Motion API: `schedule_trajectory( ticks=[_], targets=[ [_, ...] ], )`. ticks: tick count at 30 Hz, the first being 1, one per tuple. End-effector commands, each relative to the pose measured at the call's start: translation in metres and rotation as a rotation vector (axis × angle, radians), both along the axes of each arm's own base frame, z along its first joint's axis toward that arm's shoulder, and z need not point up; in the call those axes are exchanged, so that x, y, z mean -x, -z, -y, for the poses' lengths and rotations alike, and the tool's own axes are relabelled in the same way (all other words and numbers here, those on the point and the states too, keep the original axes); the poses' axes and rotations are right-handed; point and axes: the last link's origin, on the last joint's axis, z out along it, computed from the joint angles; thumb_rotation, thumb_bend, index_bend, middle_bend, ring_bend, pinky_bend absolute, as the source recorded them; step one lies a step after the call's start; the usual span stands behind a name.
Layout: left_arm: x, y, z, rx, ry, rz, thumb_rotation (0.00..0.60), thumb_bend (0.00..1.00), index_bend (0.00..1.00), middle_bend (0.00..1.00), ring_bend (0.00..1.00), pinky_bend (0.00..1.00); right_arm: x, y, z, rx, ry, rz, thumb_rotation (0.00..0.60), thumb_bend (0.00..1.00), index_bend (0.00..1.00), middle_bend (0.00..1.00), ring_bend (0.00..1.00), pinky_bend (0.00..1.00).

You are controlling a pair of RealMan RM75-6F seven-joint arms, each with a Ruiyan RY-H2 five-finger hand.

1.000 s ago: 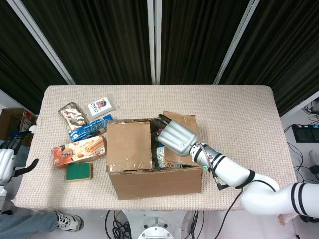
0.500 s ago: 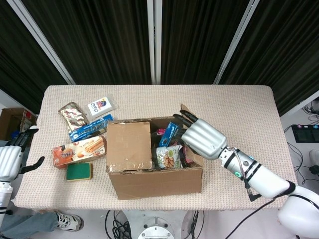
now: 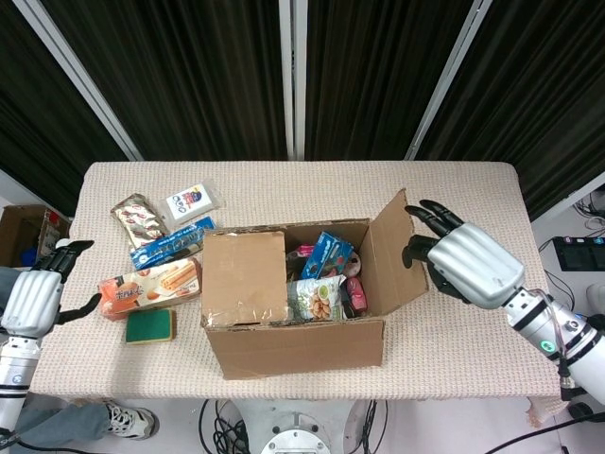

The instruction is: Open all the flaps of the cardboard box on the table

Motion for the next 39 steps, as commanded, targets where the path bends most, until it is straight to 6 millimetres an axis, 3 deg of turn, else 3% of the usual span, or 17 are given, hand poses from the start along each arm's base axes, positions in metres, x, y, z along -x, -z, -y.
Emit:
schedule_trajectory(
  ticks=[1,8,14,19,22,24,29,33,39],
  targets=[
    [-0.001,0.001,0.000,0.002,0.001,0.000,0.600,0.25,0.13,0.15,0.17,0.28,0.015,-0.010,-0.001,0.006,0.042,0.000,0.600,0.87,0.43,0.41,0.00,0.00],
    [-0.002,-0.001,0.000,-0.004,0.008,-0.001,0.600,0.25,0.13,0.15,0.17,0.28,0.033,-0.017,0.000,0.010,0.089,0.025,0.600,0.87,0.42,0.40,0.00,0.00],
    [-0.005,-0.005,0.002,-0.022,0.022,0.002,0.600,0.25,0.13,0.15,0.17,0.28,0.054,-0.006,0.002,-0.022,0.154,-0.005,0.600,0.87,0.39,0.39,0.00,0.00],
    [-0.009,-0.008,0.003,-0.035,0.039,0.002,0.600,0.25,0.13,0.15,0.17,0.28,0.061,-0.012,0.003,0.020,0.144,0.092,0.600,0.87,0.36,0.38,0.00,0.00],
    [-0.016,-0.008,0.001,-0.031,0.067,-0.002,0.600,0.25,0.13,0.15,0.17,0.28,0.069,-0.020,0.001,0.064,0.140,0.155,0.600,0.85,0.29,0.32,0.00,0.00],
    [-0.026,-0.007,-0.004,-0.023,0.105,-0.007,0.600,0.25,0.13,0.15,0.17,0.28,0.076,-0.025,-0.001,0.104,0.136,0.189,0.600,0.83,0.17,0.23,0.00,0.00],
    [-0.074,-0.001,-0.023,0.014,0.266,-0.034,0.600,0.24,0.13,0.15,0.17,0.28,0.093,-0.034,-0.011,0.203,0.109,0.289,0.600,0.79,0.00,0.11,0.00,0.00],
    [-0.127,0.010,-0.034,0.074,0.470,-0.084,0.600,0.25,0.13,0.16,0.17,0.29,0.105,-0.040,-0.015,0.231,0.133,0.359,0.600,0.79,0.00,0.08,0.00,0.00],
    [-0.215,0.036,-0.035,0.204,0.802,-0.183,0.600,0.38,0.13,0.17,0.17,0.30,0.123,-0.049,-0.020,0.269,0.172,0.399,0.600,0.79,0.00,0.06,0.00,0.00]
  ],
)
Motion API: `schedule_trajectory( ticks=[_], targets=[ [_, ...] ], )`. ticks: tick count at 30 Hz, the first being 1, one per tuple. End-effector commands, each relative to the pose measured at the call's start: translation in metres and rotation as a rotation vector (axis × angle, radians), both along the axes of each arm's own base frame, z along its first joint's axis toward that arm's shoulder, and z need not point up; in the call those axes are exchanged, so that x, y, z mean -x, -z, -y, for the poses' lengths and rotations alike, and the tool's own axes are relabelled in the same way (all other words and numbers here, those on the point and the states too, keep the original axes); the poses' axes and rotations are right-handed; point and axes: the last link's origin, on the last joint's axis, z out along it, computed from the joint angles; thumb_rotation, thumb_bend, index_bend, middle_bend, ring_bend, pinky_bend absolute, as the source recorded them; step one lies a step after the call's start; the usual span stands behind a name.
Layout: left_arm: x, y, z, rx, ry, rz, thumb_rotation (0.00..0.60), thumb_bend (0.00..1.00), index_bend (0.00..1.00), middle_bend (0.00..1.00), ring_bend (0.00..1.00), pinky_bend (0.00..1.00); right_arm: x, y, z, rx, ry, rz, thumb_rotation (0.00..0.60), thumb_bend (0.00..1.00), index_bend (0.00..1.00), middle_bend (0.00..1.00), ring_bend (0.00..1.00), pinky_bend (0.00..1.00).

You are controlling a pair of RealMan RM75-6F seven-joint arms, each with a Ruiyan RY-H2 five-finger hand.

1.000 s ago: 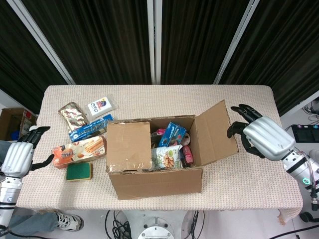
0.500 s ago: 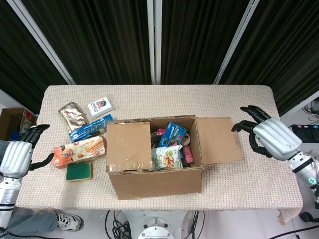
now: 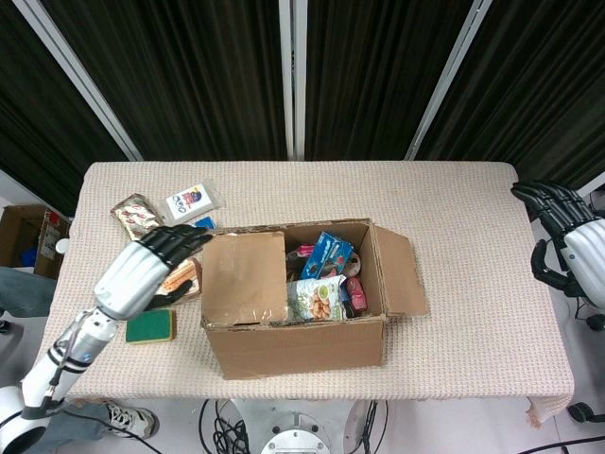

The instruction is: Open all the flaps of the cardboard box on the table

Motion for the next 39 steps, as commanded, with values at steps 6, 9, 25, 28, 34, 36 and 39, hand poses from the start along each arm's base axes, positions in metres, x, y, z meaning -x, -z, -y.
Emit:
schedule_trajectory(
  ticks=[6,9,25,28,34,36,39],
  targets=[
    [-0.099,0.046,-0.006,0.129,0.356,-0.225,0.600,0.53,0.17,0.19,0.15,0.29,0.019,-0.011,-0.008,0.048,0.035,0.049,0.600,0.78,0.00,0.06,0.00,0.00],
    [-0.114,0.062,-0.018,0.087,0.417,-0.347,0.600,0.56,0.21,0.20,0.14,0.29,0.023,-0.015,-0.011,0.063,0.033,0.064,0.600,0.78,0.00,0.06,0.00,0.00],
    [-0.127,0.122,-0.060,-0.067,0.534,-0.797,0.600,0.59,0.30,0.26,0.14,0.29,0.034,-0.023,-0.011,0.069,0.041,0.122,0.600,0.78,0.00,0.06,0.00,0.00],
    [-0.124,0.126,-0.061,-0.051,0.514,-0.816,0.600,0.60,0.32,0.27,0.14,0.29,0.036,-0.024,-0.009,0.065,0.043,0.135,0.600,0.78,0.00,0.06,0.00,0.00],
    [-0.121,0.127,-0.063,-0.045,0.501,-0.859,0.600,0.63,0.32,0.28,0.14,0.29,0.037,-0.022,-0.004,0.054,0.041,0.143,0.600,0.78,0.00,0.07,0.00,0.00],
    [-0.120,0.126,-0.064,-0.040,0.491,-0.871,0.600,0.64,0.32,0.30,0.14,0.29,0.038,-0.021,-0.002,0.051,0.042,0.147,0.600,0.78,0.00,0.07,0.00,0.00],
    [-0.116,0.125,-0.066,-0.034,0.480,-0.899,0.600,0.66,0.35,0.32,0.14,0.29,0.039,-0.021,-0.001,0.047,0.045,0.152,0.600,0.78,0.00,0.07,0.00,0.00]
  ],
)
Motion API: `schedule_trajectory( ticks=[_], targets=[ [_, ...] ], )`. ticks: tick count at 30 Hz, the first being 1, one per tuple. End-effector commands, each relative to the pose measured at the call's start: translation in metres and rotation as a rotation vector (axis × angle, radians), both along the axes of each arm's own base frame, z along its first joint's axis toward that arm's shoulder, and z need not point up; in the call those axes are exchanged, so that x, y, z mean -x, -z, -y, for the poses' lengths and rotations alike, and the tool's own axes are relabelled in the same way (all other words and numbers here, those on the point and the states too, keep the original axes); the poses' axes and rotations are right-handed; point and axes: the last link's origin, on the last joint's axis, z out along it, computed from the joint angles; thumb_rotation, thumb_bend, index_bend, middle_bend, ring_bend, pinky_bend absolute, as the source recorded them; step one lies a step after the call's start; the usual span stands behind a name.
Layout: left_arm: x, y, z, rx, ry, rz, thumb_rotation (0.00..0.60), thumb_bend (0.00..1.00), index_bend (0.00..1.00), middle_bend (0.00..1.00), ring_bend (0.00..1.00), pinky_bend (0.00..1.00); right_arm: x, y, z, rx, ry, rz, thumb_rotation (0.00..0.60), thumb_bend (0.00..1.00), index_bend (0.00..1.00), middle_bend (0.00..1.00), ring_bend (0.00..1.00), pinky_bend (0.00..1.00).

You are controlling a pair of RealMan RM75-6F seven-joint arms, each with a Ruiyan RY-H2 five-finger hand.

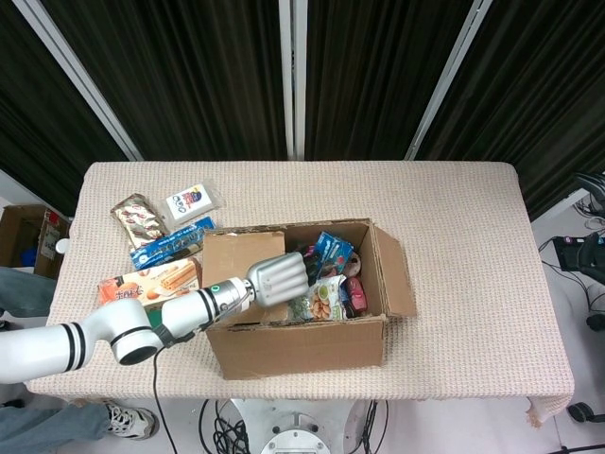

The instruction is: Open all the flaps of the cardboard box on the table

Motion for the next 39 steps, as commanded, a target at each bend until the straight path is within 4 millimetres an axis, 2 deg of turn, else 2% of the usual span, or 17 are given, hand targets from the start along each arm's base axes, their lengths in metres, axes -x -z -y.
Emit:
schedule_trajectory(
  ticks=[1,7,13,17,22,39],
  targets=[
    [0.005,-0.001,-0.002,-0.013,-0.003,-0.039,0.600,0.67,0.37,0.33,0.14,0.29,0.001,0.001,0.002,-0.005,0.002,0.006,0.600,0.78,0.00,0.07,0.00,0.00],
    [0.008,-0.009,-0.004,-0.038,-0.018,-0.061,0.600,0.67,0.48,0.40,0.14,0.29,0.003,0.002,0.005,-0.014,0.007,0.013,0.600,0.78,0.00,0.07,0.00,0.00],
    [0.008,-0.023,0.001,-0.067,-0.014,-0.078,0.600,0.69,0.54,0.44,0.14,0.29,0.002,0.003,0.007,-0.018,0.003,0.015,0.600,0.78,0.00,0.07,0.00,0.00],
    [0.005,-0.035,0.006,-0.089,-0.015,-0.065,0.600,0.69,0.54,0.44,0.14,0.29,0.001,0.004,0.007,-0.020,-0.001,0.015,0.600,0.78,0.00,0.07,0.00,0.00],
    [0.000,-0.059,0.012,-0.131,0.001,-0.044,0.600,0.69,0.43,0.40,0.14,0.29,-0.001,0.004,0.008,-0.020,-0.006,0.017,0.600,0.78,0.00,0.07,0.00,0.00],
    [0.013,-0.119,0.019,-0.249,-0.079,-0.039,0.600,0.70,0.43,0.40,0.14,0.29,-0.015,0.006,0.008,-0.032,-0.041,0.017,0.600,0.78,0.00,0.07,0.00,0.00]
  ],
)
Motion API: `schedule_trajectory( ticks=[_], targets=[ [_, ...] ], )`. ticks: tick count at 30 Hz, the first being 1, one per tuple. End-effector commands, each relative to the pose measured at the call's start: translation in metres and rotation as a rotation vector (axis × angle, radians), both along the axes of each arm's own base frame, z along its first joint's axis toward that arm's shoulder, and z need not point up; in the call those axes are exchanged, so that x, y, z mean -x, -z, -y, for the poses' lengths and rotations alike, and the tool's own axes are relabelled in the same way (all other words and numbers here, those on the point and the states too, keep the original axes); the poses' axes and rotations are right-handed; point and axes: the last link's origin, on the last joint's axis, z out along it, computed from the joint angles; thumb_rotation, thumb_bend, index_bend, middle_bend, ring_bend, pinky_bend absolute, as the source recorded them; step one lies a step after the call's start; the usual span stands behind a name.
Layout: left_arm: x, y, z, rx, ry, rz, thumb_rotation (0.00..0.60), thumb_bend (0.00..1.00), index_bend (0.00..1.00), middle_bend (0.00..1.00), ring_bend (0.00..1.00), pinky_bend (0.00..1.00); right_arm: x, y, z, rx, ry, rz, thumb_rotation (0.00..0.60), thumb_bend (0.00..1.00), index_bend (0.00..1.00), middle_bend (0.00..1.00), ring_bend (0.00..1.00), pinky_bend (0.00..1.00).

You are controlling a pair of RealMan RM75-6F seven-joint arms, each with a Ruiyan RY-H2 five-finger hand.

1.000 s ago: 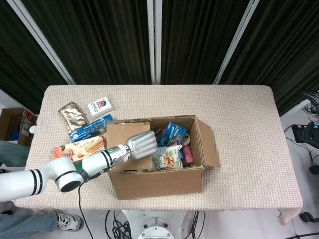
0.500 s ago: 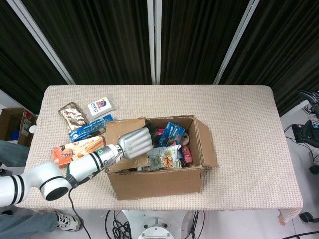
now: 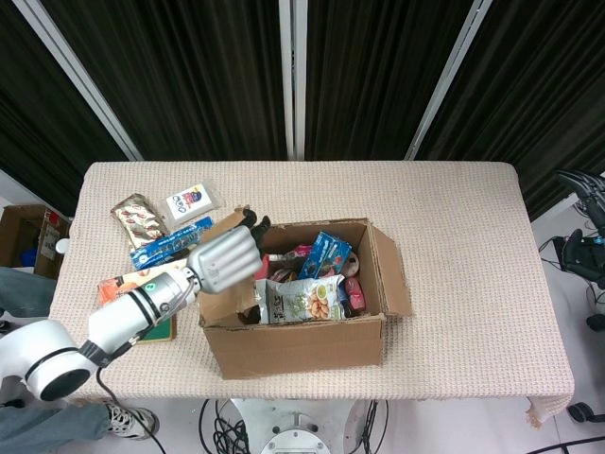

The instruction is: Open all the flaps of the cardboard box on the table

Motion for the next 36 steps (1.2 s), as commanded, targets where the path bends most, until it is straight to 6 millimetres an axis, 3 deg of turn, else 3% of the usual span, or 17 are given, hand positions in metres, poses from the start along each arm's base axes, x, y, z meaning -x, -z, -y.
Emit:
schedule_trajectory(
  ticks=[1,18,36],
  targets=[
    [0.005,-0.010,0.003,-0.021,-0.018,0.006,0.600,0.70,0.42,0.40,0.14,0.29,-0.002,0.000,0.000,-0.001,-0.005,-0.001,0.600,0.78,0.00,0.07,0.00,0.00],
    [0.052,-0.050,0.021,-0.109,-0.152,-0.017,0.600,0.71,0.39,0.38,0.14,0.29,-0.011,0.000,0.003,-0.009,-0.032,0.026,0.600,0.78,0.00,0.06,0.00,0.00],
    [0.084,-0.085,0.036,-0.137,-0.238,0.089,0.600,0.71,0.24,0.21,0.14,0.30,-0.020,0.013,0.015,-0.045,-0.037,0.021,0.600,0.78,0.00,0.05,0.00,0.00]
  ],
)
